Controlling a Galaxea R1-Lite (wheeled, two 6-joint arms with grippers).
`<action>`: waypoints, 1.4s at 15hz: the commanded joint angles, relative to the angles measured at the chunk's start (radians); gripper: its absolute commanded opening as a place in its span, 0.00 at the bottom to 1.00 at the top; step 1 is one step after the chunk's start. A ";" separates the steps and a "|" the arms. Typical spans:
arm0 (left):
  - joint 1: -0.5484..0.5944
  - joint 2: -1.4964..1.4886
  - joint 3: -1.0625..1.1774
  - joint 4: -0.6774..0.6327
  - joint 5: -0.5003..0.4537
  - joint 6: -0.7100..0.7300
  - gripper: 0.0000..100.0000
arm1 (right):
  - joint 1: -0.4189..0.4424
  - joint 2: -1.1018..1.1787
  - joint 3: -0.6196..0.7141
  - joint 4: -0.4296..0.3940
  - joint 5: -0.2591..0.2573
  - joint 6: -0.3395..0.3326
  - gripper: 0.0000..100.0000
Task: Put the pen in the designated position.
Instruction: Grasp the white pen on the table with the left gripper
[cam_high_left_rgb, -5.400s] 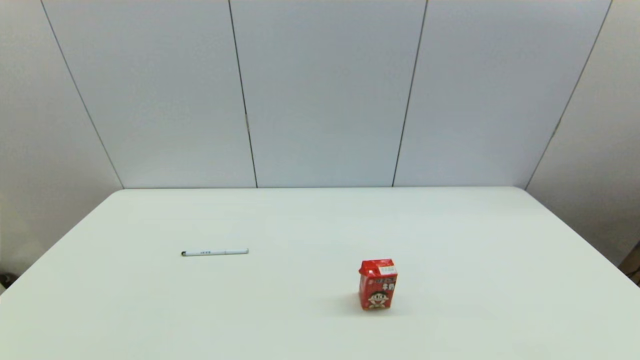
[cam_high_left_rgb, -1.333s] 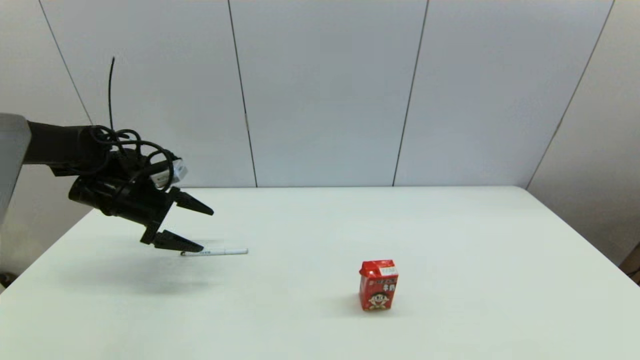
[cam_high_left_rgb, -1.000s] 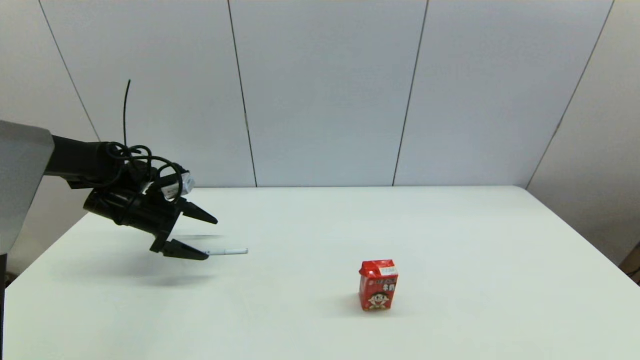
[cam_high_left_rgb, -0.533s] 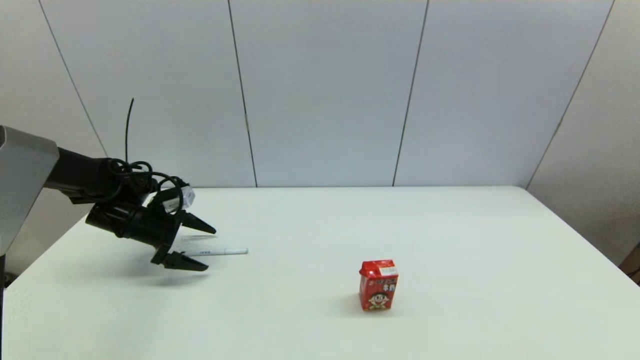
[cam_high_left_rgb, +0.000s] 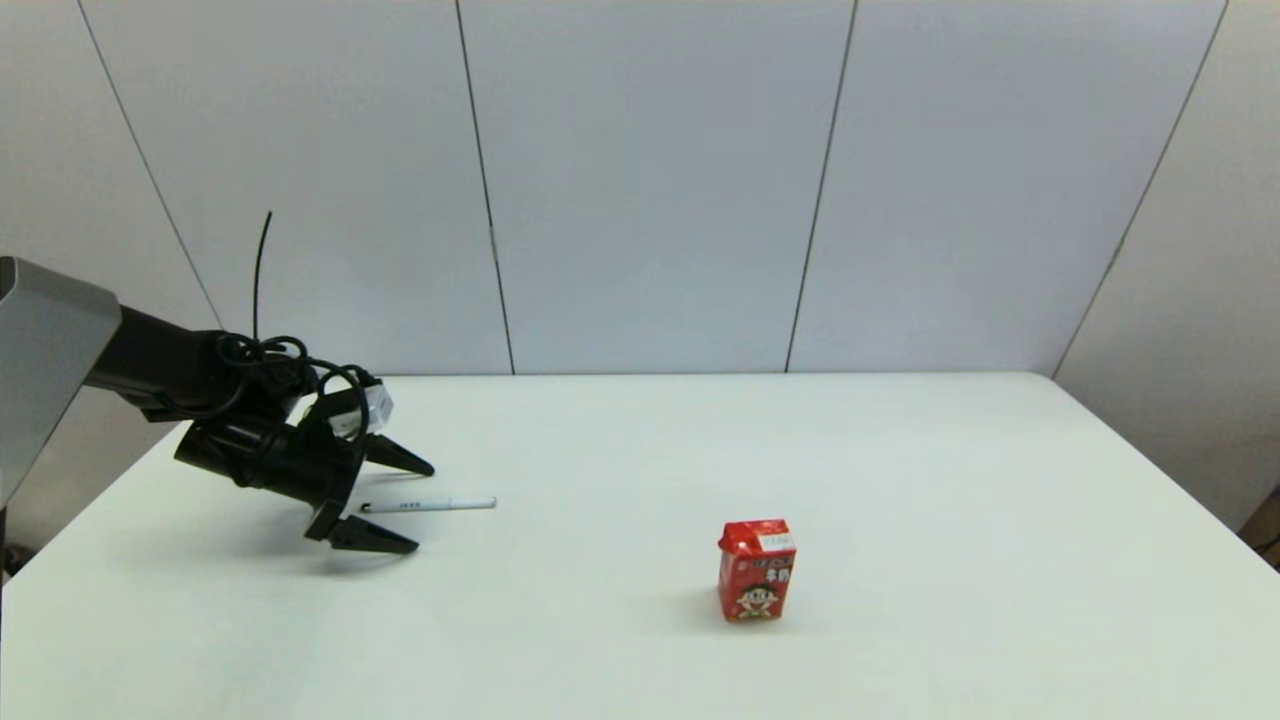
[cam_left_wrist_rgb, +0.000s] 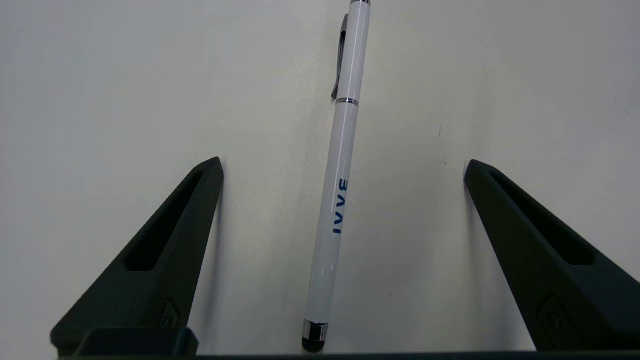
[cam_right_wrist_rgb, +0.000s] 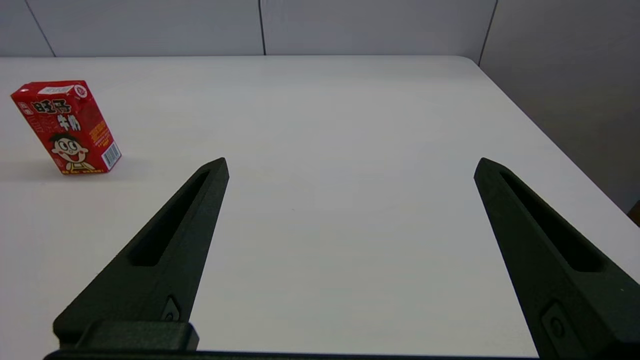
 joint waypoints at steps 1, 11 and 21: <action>0.000 -0.004 0.002 0.006 -0.003 0.010 1.00 | 0.000 0.000 0.012 0.000 0.000 0.000 1.00; -0.004 -0.002 0.000 0.009 -0.006 0.007 0.00 | 0.000 0.000 0.012 0.000 0.000 0.000 1.00; -0.004 -0.007 -0.001 0.012 -0.006 0.005 0.00 | 0.000 0.000 0.012 0.000 0.000 0.000 1.00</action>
